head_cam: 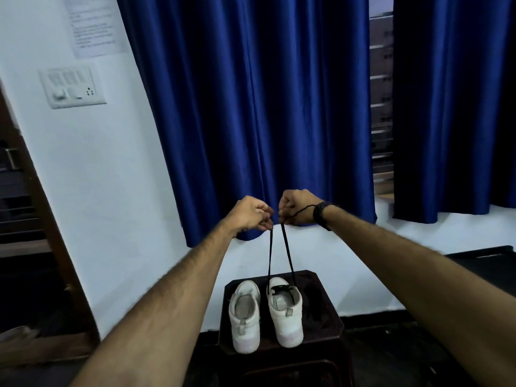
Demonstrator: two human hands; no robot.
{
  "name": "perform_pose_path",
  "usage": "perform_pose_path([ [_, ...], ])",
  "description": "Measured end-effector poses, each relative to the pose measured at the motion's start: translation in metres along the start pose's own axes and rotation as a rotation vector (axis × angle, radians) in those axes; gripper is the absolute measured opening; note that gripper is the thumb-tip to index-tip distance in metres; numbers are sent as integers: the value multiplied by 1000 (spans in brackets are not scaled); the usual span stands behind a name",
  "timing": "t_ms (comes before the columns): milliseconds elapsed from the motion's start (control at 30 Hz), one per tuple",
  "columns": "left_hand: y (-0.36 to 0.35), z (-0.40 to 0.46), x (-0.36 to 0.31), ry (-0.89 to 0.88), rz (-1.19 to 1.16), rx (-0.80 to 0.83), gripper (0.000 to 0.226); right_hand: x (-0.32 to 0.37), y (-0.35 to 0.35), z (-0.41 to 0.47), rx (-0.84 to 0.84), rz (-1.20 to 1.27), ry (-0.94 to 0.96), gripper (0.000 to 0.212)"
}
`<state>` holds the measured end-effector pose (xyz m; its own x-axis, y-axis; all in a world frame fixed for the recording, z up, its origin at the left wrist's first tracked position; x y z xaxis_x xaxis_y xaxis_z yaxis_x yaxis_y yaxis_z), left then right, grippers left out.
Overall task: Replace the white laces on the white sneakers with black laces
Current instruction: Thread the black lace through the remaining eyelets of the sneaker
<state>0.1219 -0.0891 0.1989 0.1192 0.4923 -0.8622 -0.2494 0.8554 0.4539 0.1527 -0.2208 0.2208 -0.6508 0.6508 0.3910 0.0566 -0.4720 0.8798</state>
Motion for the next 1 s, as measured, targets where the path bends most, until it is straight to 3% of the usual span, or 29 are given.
perform_pose_path([
  [100,-10,-1,-8,-52,4,76,22,-1,18,3,-192,-76,-22,9],
  [267,-13,3,-21,-94,66,66,17,3,15,6,-201,-124,-7,16],
  [400,-23,5,-26,-72,94,80,15,7,16,5,-266,-39,-6,22],
  [533,-19,10,-30,-76,115,-8,22,0,16,3,-323,109,-33,25],
  [667,-16,16,-37,-127,278,2,20,-28,-11,-22,-481,249,-145,29],
  [700,-16,17,-38,-141,315,9,19,-39,-32,-30,-466,215,-193,30],
  [767,-13,23,-41,-172,377,6,21,-56,-93,-40,-267,88,-242,34],
  [867,-8,28,-41,-192,469,-17,27,-70,-191,-52,87,-142,-164,46],
  [1000,-6,25,-50,-254,746,-48,14,-80,-275,-62,361,-176,-107,56],
])
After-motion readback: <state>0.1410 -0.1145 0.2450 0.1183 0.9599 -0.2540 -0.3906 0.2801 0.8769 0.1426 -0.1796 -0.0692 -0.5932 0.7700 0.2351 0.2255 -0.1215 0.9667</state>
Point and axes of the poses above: each hand's wrist, its own z-axis towards the middle knuckle, its own y-axis out of the back of the hand, x = y × z, the point moved 9 cm from there along z, towards the middle knuckle, and after that the axes turned 12 degrees about -z, right-handed, at the moved point
